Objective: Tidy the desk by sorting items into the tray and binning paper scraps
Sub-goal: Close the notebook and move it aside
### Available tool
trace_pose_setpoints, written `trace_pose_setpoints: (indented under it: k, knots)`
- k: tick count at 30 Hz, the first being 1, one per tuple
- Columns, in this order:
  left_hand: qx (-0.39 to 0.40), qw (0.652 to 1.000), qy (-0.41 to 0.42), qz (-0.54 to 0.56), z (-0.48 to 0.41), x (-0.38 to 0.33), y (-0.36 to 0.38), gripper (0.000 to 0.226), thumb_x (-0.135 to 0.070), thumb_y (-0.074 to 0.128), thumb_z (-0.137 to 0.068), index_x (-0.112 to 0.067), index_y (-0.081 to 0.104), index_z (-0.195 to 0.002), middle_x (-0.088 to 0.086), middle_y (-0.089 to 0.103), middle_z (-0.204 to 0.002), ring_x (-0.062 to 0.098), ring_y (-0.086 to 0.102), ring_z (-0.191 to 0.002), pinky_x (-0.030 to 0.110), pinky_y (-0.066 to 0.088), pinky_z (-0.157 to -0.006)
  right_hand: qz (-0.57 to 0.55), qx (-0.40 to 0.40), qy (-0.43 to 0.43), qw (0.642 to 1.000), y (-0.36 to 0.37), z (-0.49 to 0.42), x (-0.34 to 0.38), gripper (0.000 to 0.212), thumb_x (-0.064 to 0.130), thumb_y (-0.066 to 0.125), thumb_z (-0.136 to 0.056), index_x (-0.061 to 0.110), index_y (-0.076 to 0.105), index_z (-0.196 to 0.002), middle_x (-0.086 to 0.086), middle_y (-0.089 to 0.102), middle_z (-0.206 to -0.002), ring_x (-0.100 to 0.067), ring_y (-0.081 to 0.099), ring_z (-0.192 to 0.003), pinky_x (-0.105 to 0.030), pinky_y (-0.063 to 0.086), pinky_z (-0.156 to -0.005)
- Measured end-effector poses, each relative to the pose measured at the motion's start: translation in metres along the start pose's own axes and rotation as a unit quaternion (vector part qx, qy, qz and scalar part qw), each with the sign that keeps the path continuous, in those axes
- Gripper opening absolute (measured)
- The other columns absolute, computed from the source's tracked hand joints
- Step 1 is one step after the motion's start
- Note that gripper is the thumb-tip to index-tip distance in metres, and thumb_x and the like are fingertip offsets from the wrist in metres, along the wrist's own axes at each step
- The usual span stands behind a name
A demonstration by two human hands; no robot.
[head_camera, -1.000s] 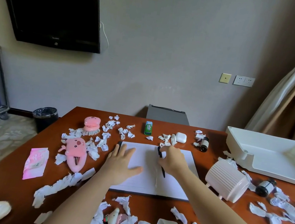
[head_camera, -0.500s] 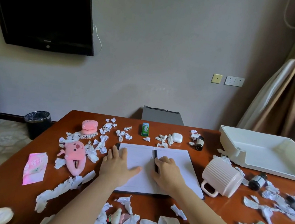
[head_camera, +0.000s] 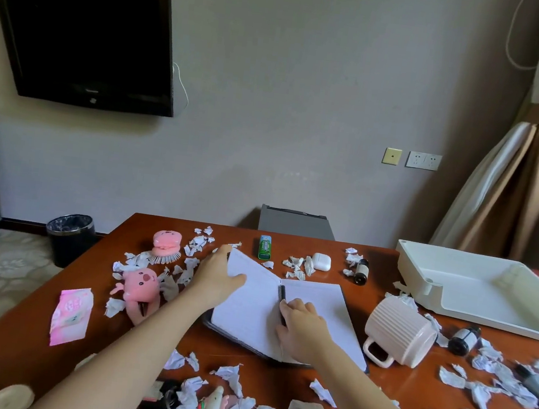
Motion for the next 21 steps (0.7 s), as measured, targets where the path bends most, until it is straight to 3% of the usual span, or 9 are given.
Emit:
trace_pose_setpoints:
  k: [7, 12, 15, 18, 21]
  knots:
    - [0.017, 0.994, 0.019, 0.106, 0.007, -0.021, -0.023, 0.065, -0.005, 0.052, -0.090, -0.016, 0.023, -0.147, 0.006, 0.034, -0.150, 0.023, 0.038, -0.134, 0.032, 0.038, -0.100, -0.045, 0.002, -0.021, 0.999, 0.002, -0.001, 0.031, 0.042, 0.029, 0.032, -0.098, 0.009, 0.041, -0.133, -0.012, 0.043, -0.134, -0.029, 0.039, -0.122, -0.040, 0.038, -0.098]
    - [0.018, 0.987, 0.020, 0.161, 0.021, -0.024, -0.032, 0.055, -0.004, 0.046, -0.091, -0.015, 0.031, -0.143, 0.002, 0.043, -0.143, 0.016, 0.048, -0.118, 0.024, 0.042, -0.085, -0.100, 0.035, -0.038, 0.994, 0.001, -0.010, 0.051, 0.031, 0.027, 0.037, -0.096, 0.005, 0.051, -0.111, -0.015, 0.046, -0.118, -0.031, 0.041, -0.112, -0.038, 0.038, -0.087]
    - [0.034, 0.988, 0.031, 0.150, 0.032, -0.027, -0.034, 0.048, -0.008, 0.043, -0.095, -0.016, 0.035, -0.141, -0.004, 0.045, -0.136, 0.009, 0.046, -0.109, 0.017, 0.042, -0.078, -0.151, 0.076, -0.038, 0.985, -0.008, -0.013, 0.050, 0.021, 0.028, 0.039, -0.096, 0.015, 0.054, -0.090, -0.011, 0.049, -0.098, -0.035, 0.049, -0.111, -0.035, 0.036, -0.079]
    - [0.051, 0.988, 0.044, 0.138, 0.039, -0.032, -0.035, 0.043, -0.013, 0.041, -0.098, -0.015, 0.038, -0.140, 0.000, 0.044, -0.143, 0.015, 0.043, -0.128, 0.021, 0.032, -0.097, -0.244, 0.032, -0.011, 0.969, -0.043, -0.002, 0.036, 0.035, 0.024, 0.036, -0.100, 0.009, 0.050, -0.128, -0.015, 0.053, -0.132, -0.032, 0.048, -0.124, -0.038, 0.042, -0.098]
    - [0.086, 0.987, 0.066, 0.117, 0.040, -0.039, -0.027, 0.037, -0.012, 0.036, -0.100, -0.015, 0.044, -0.136, 0.000, 0.048, -0.139, 0.014, 0.044, -0.128, 0.022, 0.034, -0.099, -0.386, -0.030, -0.010, 0.922, -0.082, 0.018, 0.021, 0.040, 0.028, 0.034, -0.101, 0.007, 0.044, -0.134, -0.015, 0.054, -0.133, -0.024, 0.061, -0.102, -0.034, 0.050, -0.089]
Point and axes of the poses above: each hand's wrist, its own z-axis away from the middle knuckle, its own y-axis out of the palm, x = y × z, the point moved 3 cm from there along -z, towards the middle knuckle
